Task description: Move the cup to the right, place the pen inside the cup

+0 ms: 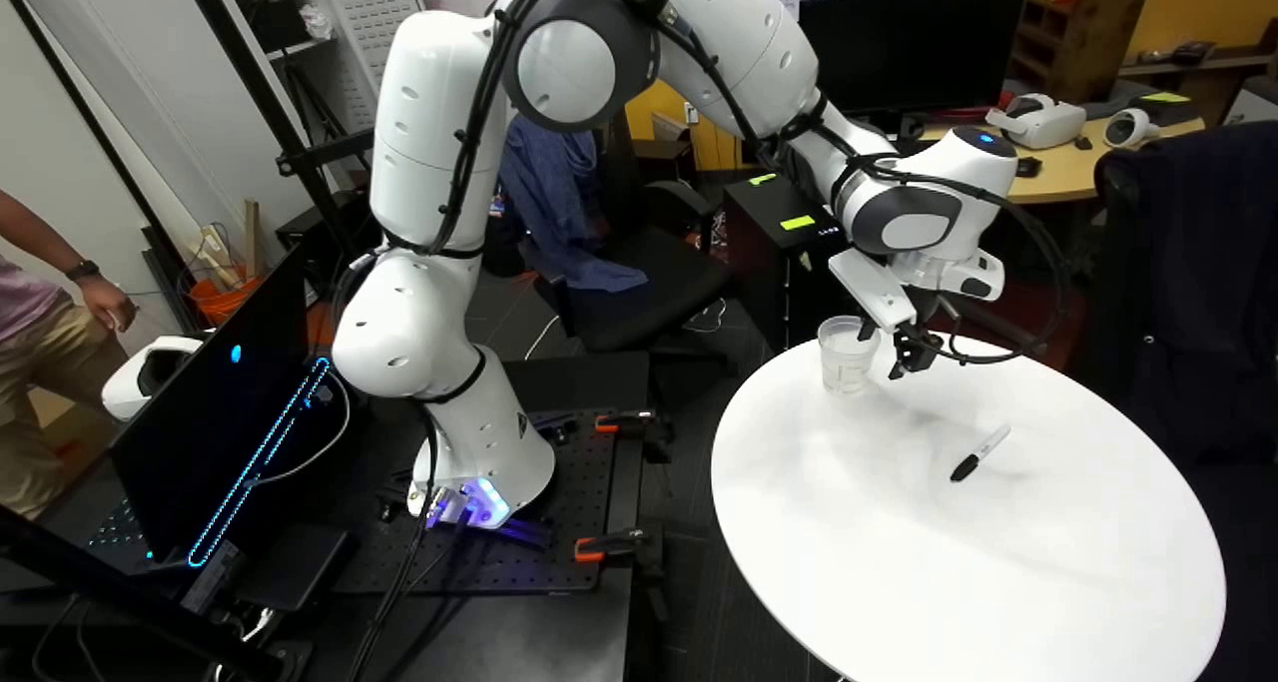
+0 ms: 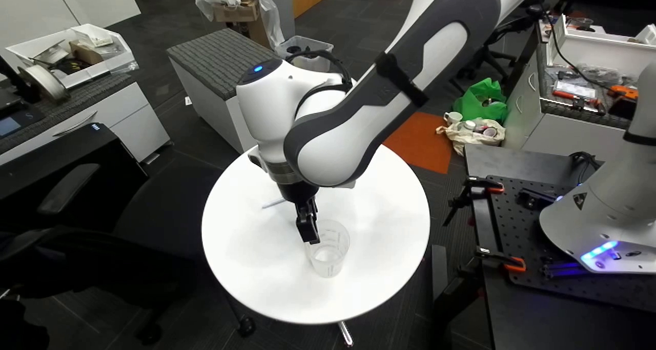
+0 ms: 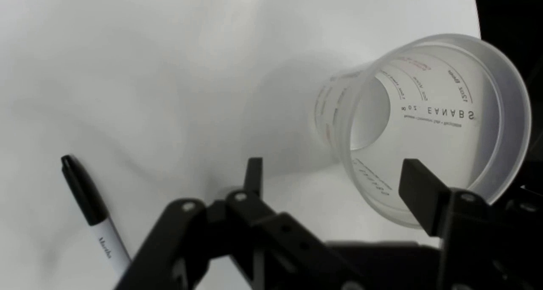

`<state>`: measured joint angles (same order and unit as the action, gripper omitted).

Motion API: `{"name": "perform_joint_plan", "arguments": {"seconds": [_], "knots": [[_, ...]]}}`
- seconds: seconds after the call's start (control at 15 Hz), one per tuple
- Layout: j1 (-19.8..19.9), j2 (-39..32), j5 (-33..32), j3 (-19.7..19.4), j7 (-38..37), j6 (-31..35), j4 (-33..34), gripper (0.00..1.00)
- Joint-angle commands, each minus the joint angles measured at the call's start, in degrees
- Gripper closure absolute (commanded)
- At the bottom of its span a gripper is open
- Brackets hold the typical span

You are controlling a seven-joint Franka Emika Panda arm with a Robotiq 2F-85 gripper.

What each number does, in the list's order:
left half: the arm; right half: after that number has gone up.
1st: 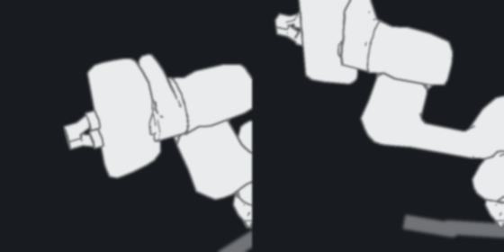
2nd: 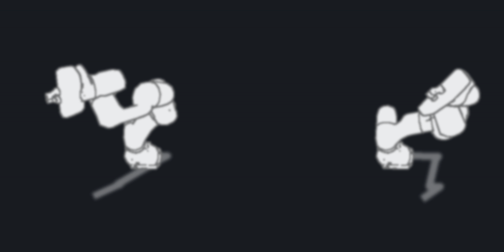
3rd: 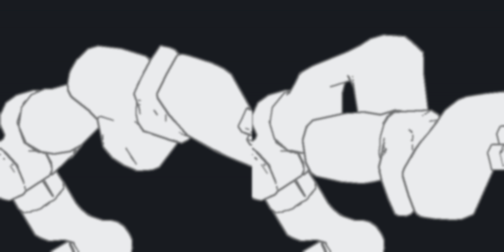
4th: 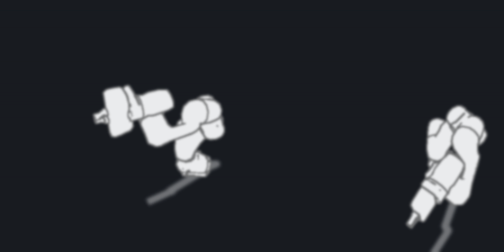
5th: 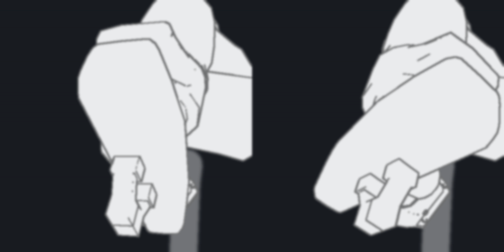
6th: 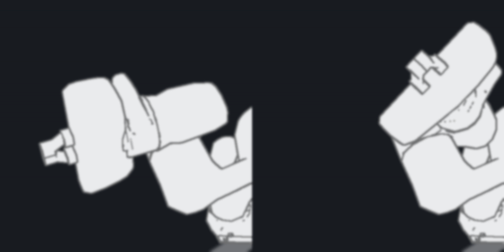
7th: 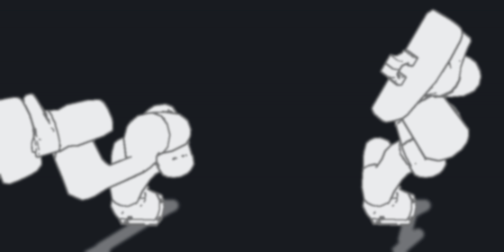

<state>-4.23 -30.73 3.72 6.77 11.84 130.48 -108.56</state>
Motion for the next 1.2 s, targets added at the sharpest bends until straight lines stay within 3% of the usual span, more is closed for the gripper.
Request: {"name": "perform_joint_plan", "arguments": {"seconds": [0.0,0.47,1.13], "knots": [[-0.67,-0.75,-1.72,-0.5,-2.13,-1.74,1.86,0.47],[-0.8,-0.99,-2.51,-0.54,-2.32,-1.79,2.57,0.99],[-0.7,1.89,-3.04,-0.76,-3.52,-0.42,1.18,0.99]]}}
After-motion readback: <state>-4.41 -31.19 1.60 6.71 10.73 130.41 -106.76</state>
